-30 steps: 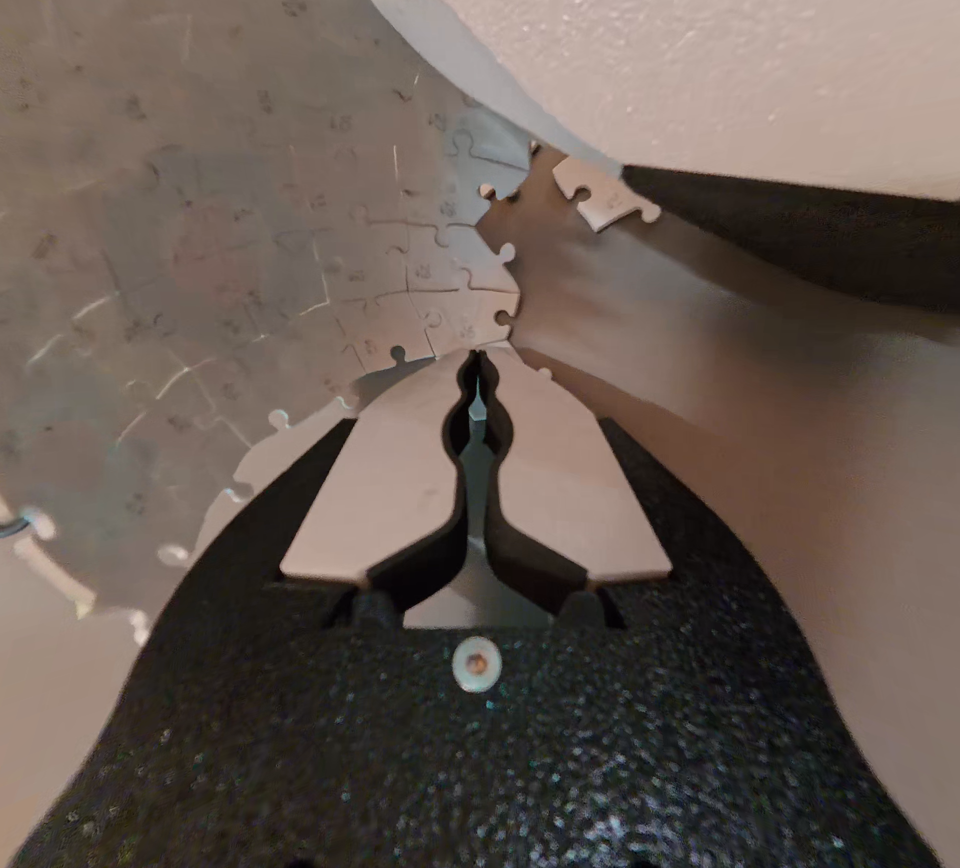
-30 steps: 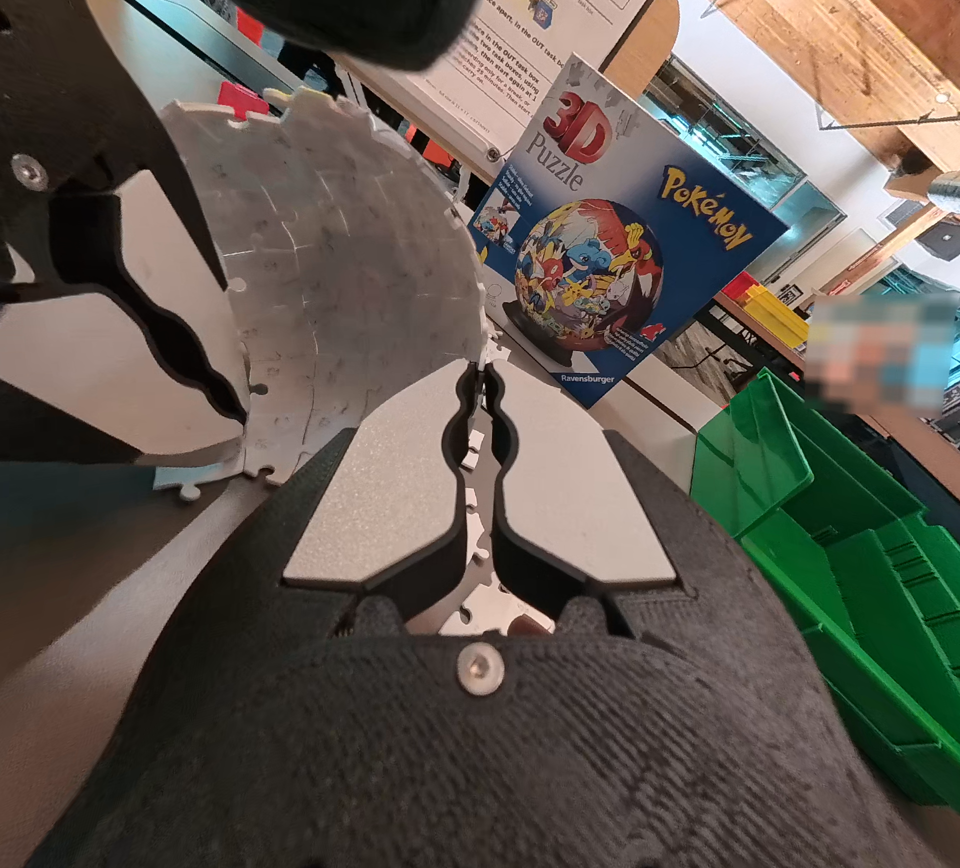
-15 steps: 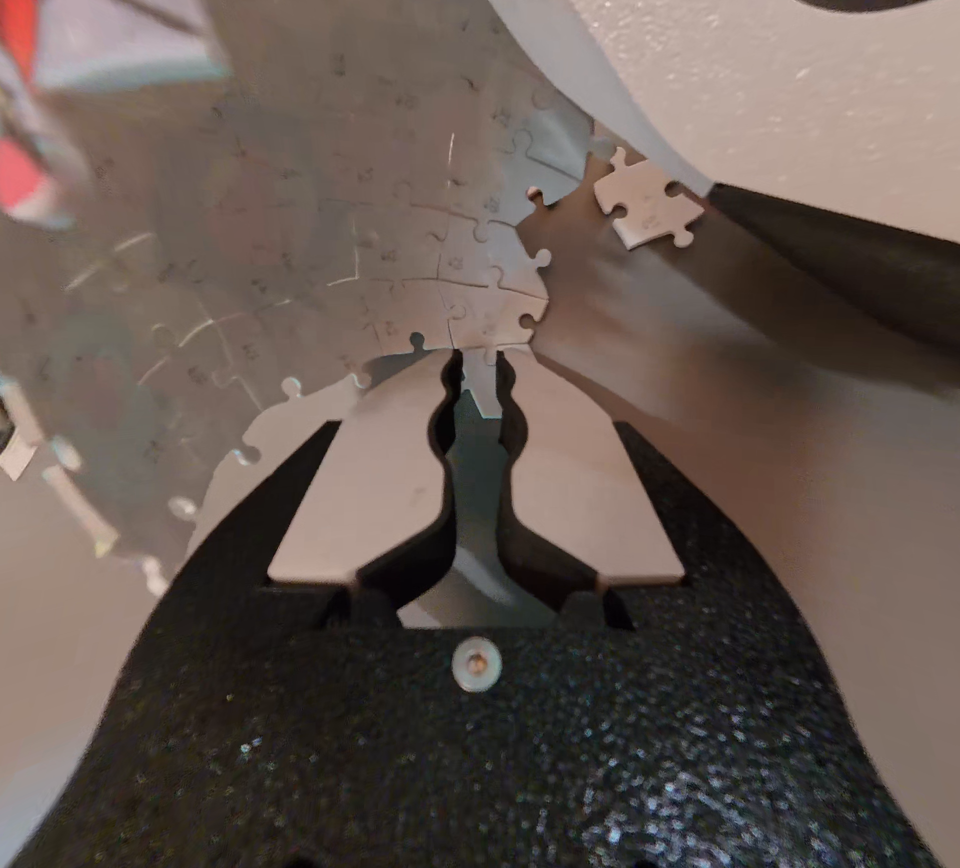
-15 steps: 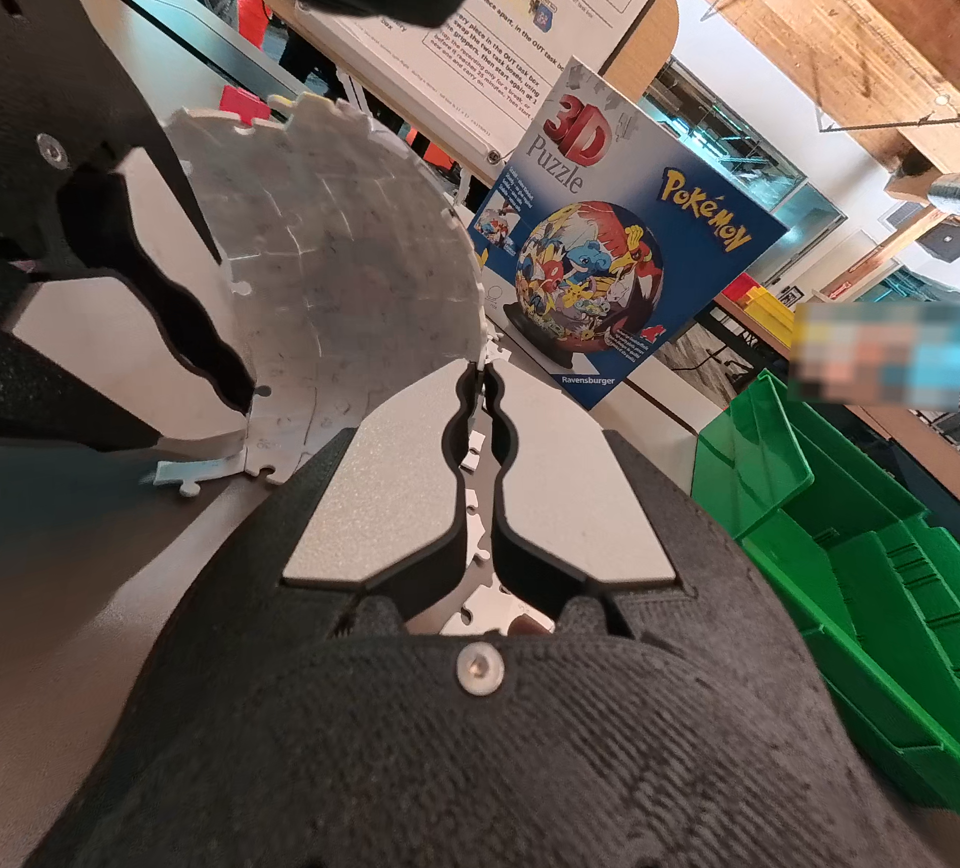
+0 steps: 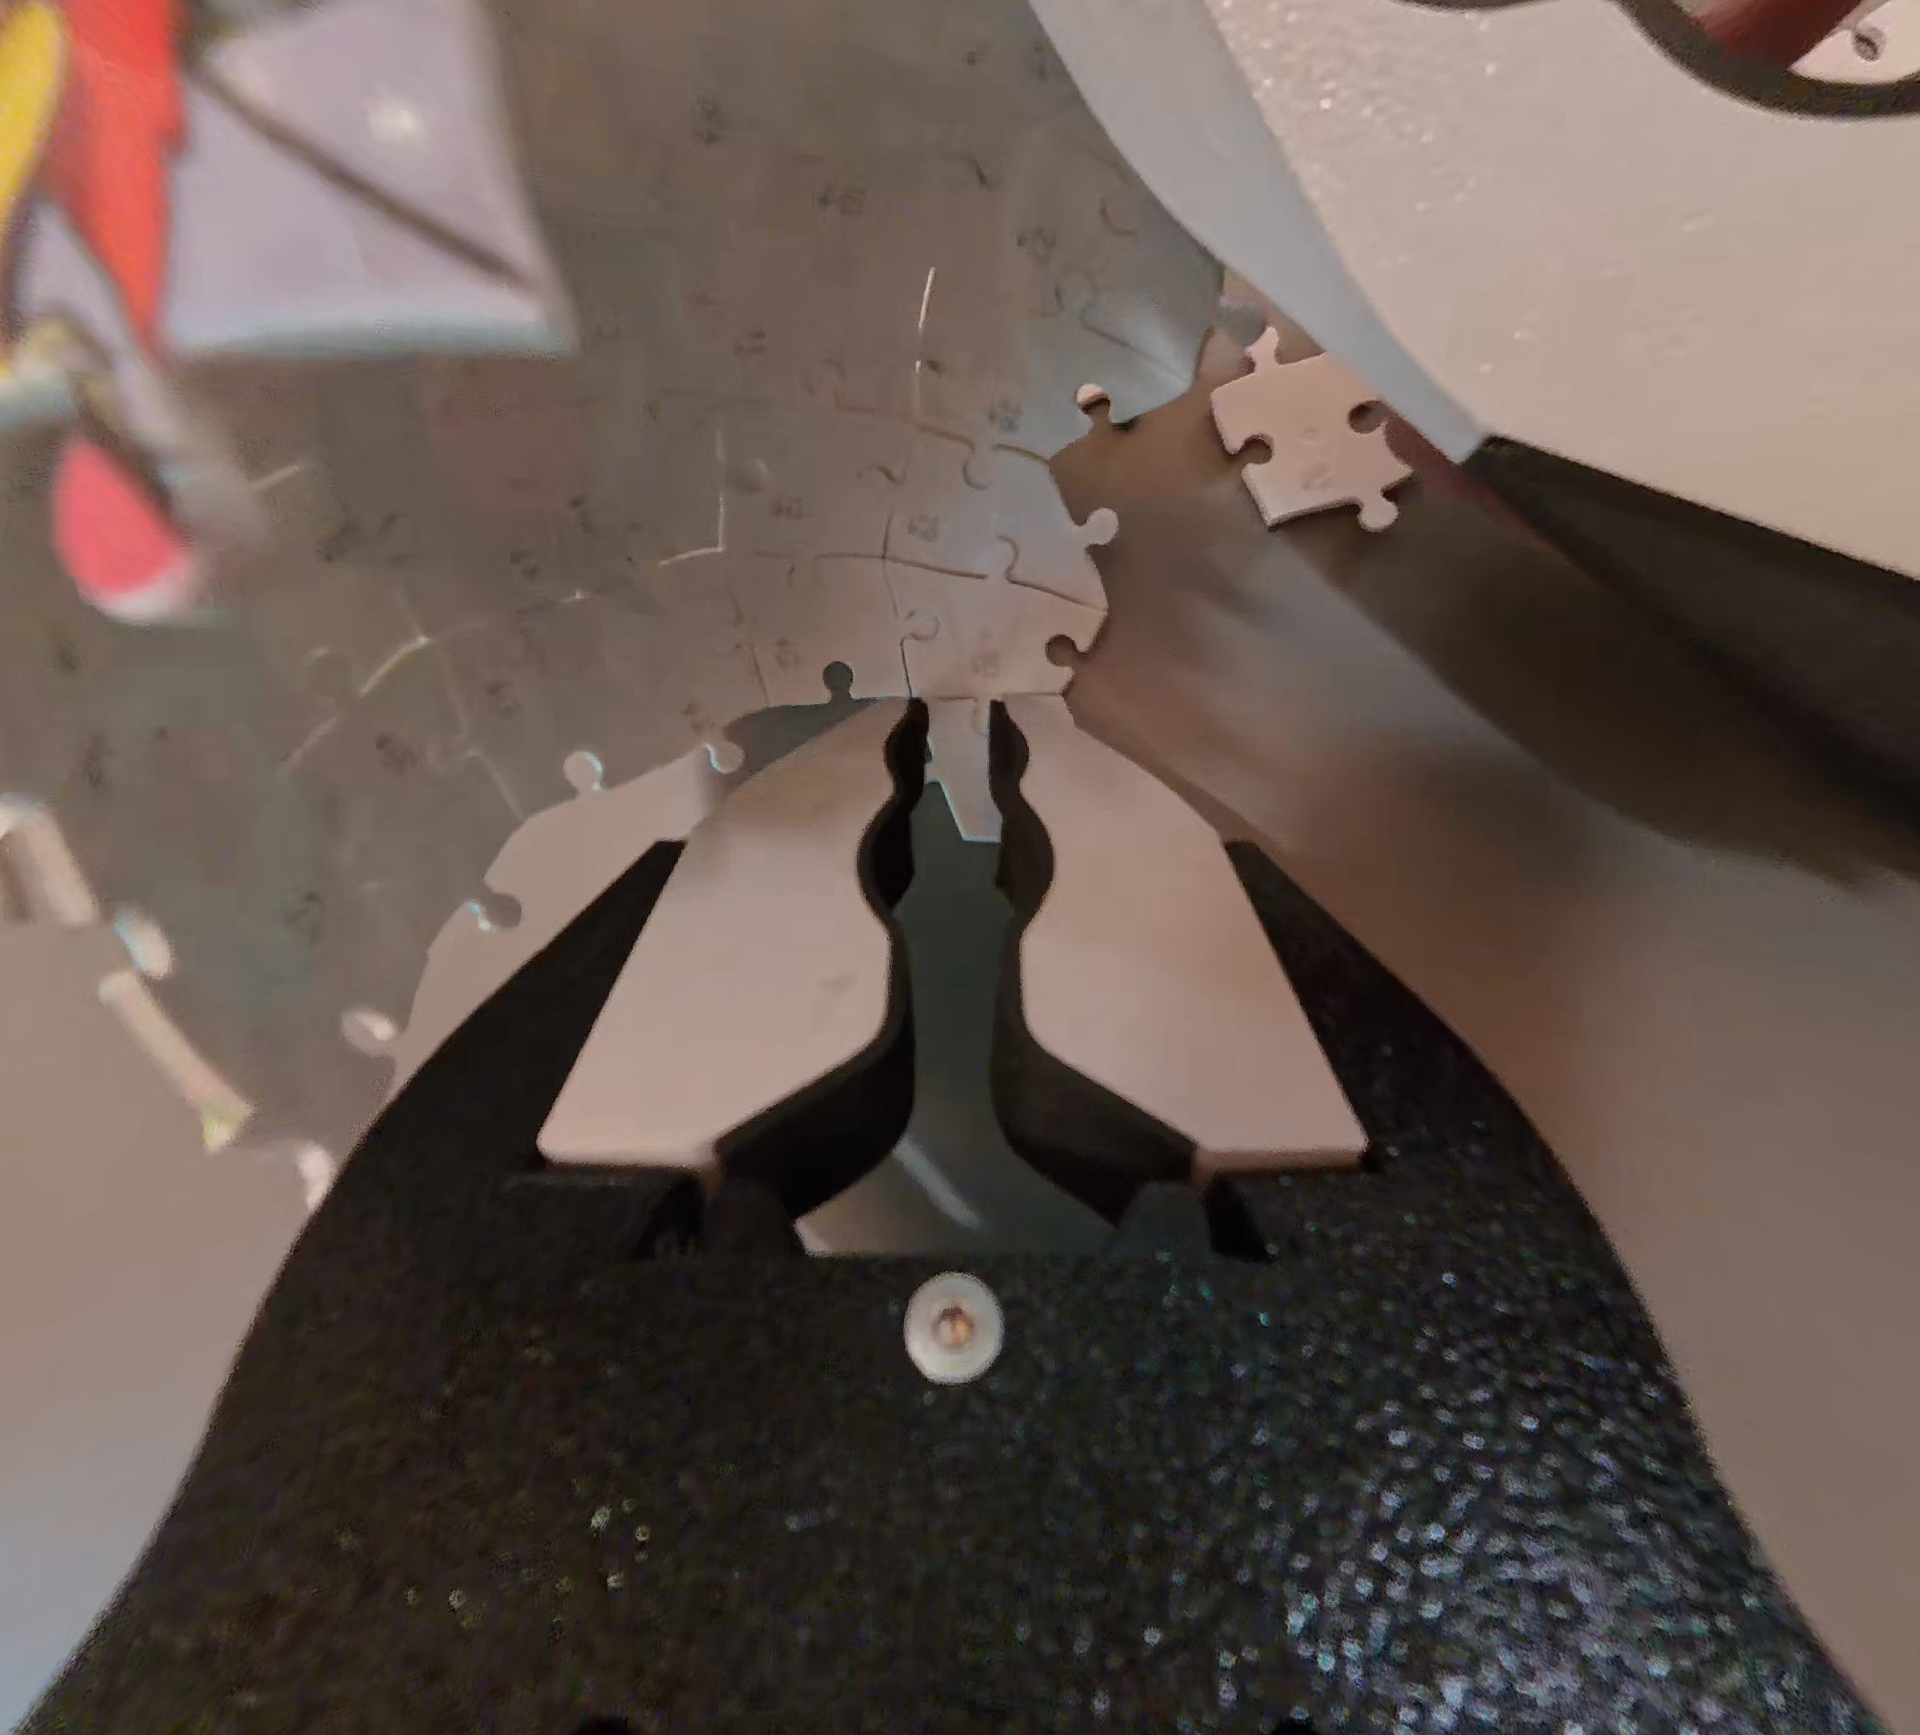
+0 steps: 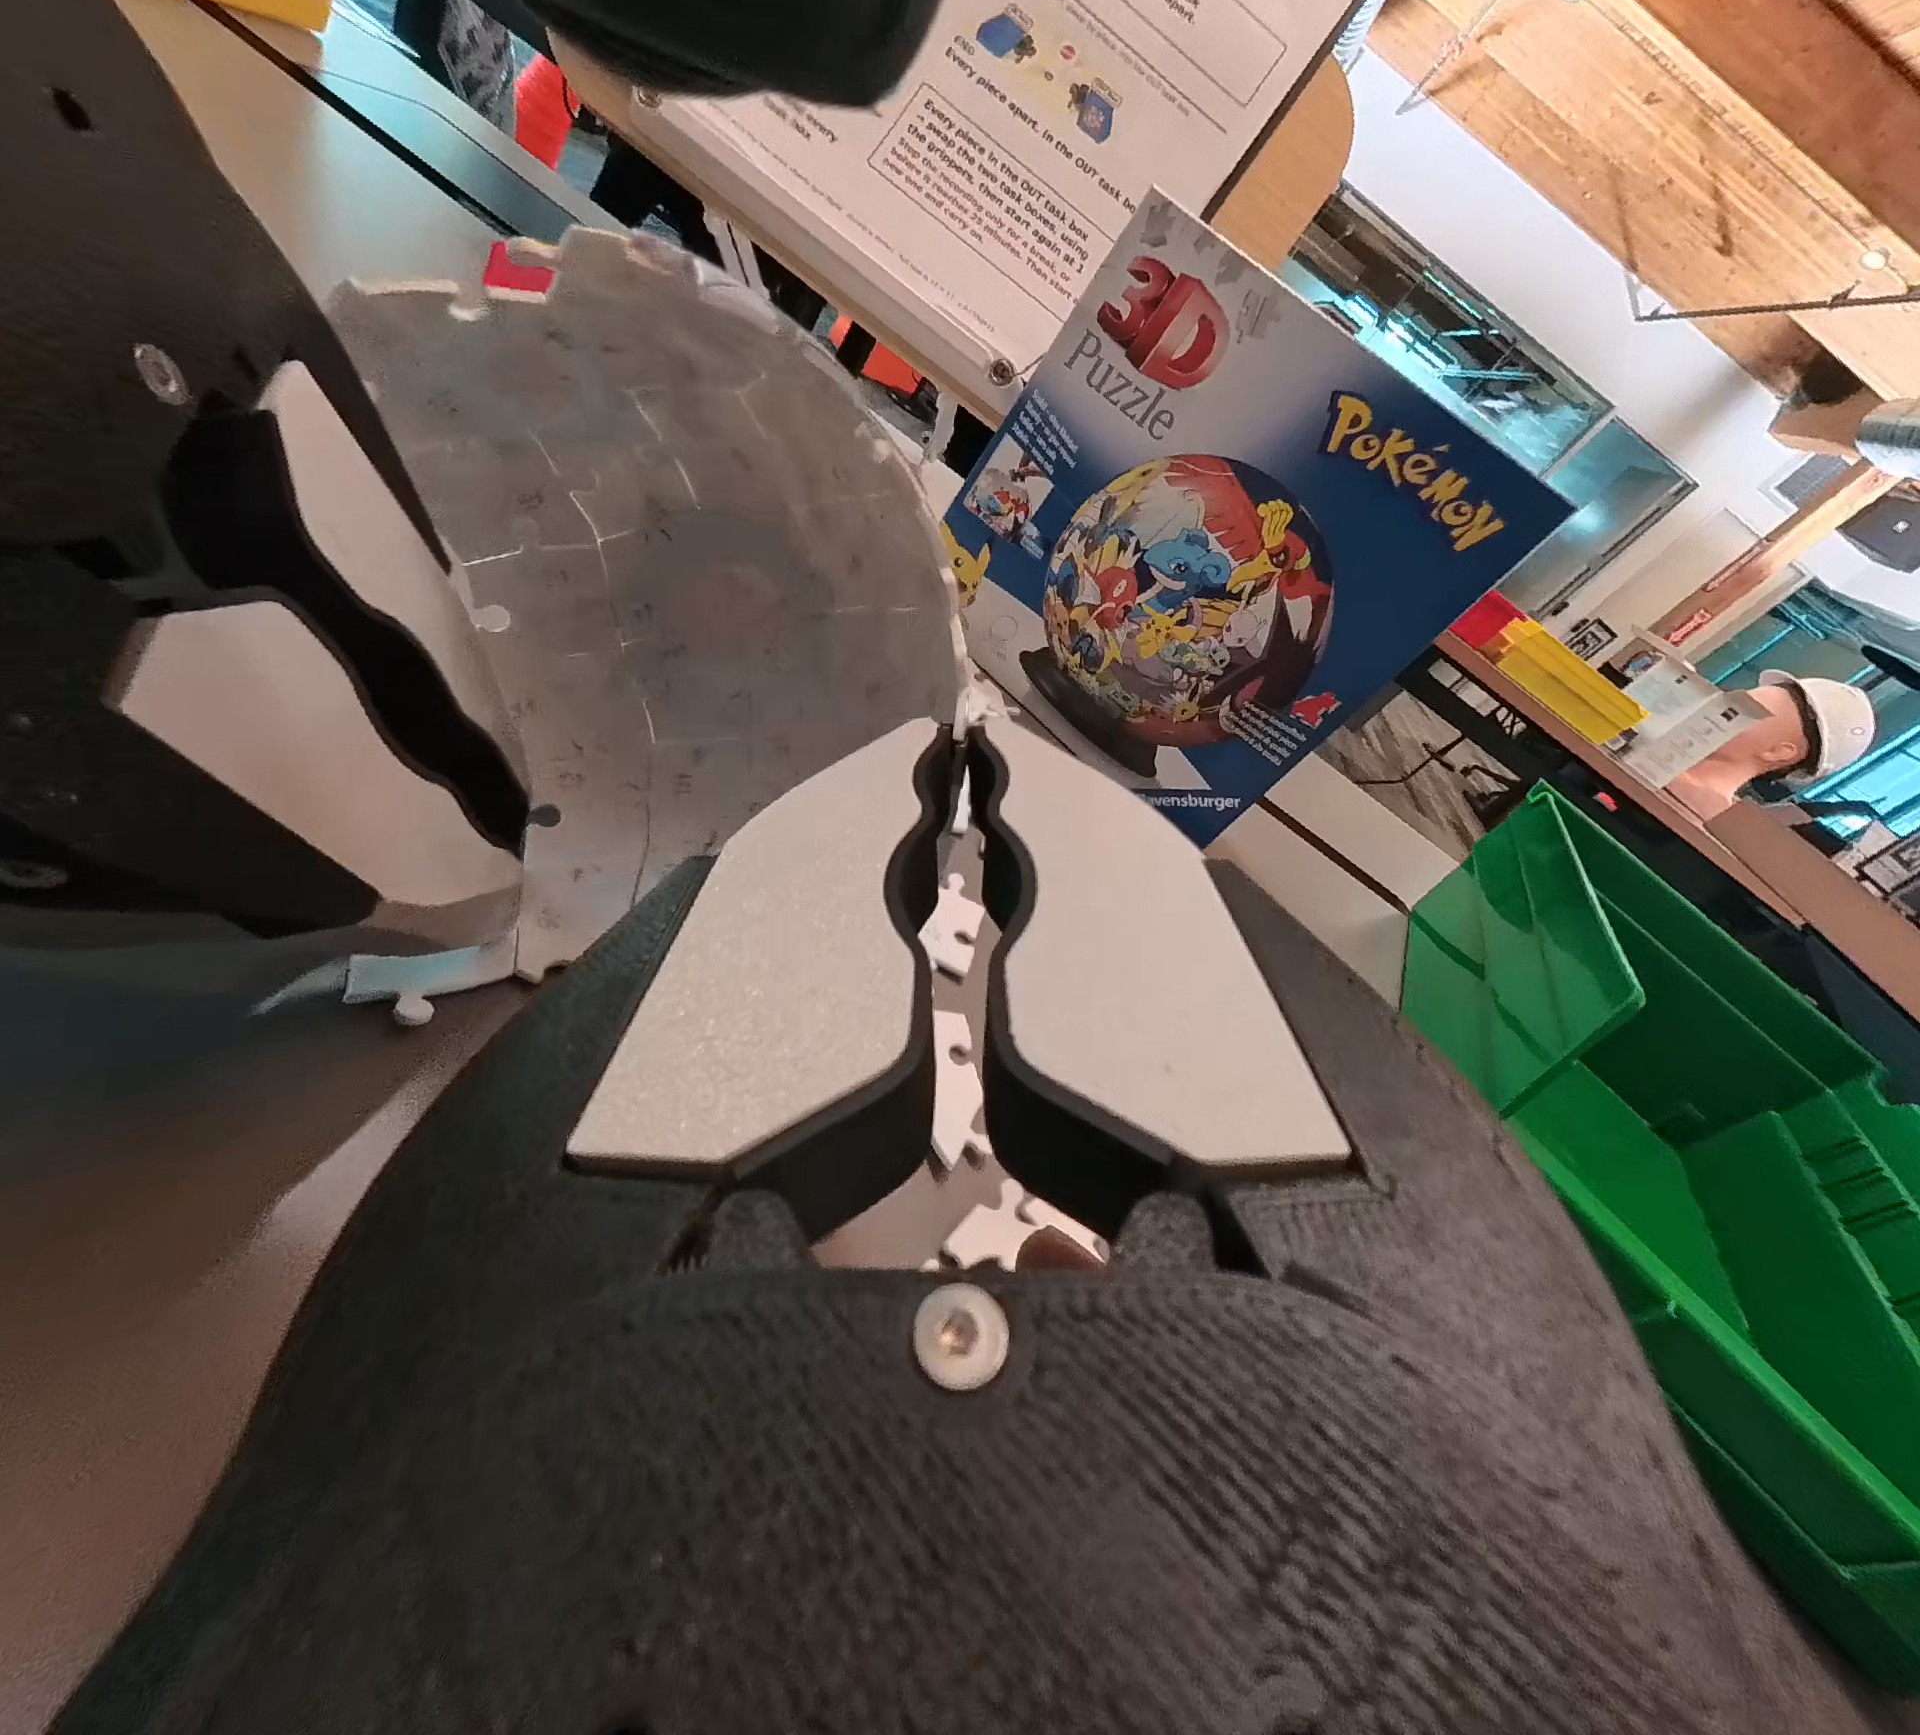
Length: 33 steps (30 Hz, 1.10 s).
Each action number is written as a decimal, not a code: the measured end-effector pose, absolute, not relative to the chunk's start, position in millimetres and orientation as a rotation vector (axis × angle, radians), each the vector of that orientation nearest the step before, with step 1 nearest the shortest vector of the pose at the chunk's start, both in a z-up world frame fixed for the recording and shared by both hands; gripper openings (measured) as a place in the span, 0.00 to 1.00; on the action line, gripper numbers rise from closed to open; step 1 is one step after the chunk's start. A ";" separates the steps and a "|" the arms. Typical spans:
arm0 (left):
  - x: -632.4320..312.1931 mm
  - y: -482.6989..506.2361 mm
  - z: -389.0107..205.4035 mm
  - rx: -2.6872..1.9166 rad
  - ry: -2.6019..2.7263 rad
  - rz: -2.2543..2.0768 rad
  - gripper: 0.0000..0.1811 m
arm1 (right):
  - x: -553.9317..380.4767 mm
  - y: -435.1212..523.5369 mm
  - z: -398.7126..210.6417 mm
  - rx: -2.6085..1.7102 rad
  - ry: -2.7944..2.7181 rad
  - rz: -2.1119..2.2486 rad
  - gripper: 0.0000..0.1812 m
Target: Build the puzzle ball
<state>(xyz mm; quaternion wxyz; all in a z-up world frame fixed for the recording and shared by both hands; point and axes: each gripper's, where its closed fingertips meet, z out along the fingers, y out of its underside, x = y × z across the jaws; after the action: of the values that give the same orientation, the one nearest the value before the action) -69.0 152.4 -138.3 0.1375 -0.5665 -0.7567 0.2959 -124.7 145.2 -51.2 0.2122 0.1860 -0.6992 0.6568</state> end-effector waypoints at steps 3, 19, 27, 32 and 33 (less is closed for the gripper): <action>-69.5 152.2 -139.8 -1.641 -2.175 0.875 0.00 | -121.5 145.6 -48.7 0.527 -1.933 1.859 0.01; -70.0 151.0 -139.2 -1.678 -2.092 0.985 0.00 | -116.1 145.4 -45.7 0.548 -1.920 1.903 0.02; -58.1 151.2 -123.6 -1.649 -2.099 1.128 0.00 | -116.5 145.2 -45.3 0.546 -1.913 1.903 0.01; -61.6 155.9 -124.9 -1.691 -2.075 1.142 0.00 | -115.5 145.3 -44.7 0.552 -1.908 1.907 0.01; -62.7 155.1 -125.8 -1.696 -2.074 1.143 0.00 | -115.4 145.3 -44.7 0.553 -1.907 1.907 0.01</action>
<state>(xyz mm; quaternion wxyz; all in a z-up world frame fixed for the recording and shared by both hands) -62.7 155.1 -125.8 0.1139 -0.5785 -0.7074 0.3898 -115.4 145.3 -44.7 0.1929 0.1972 -0.6797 0.6796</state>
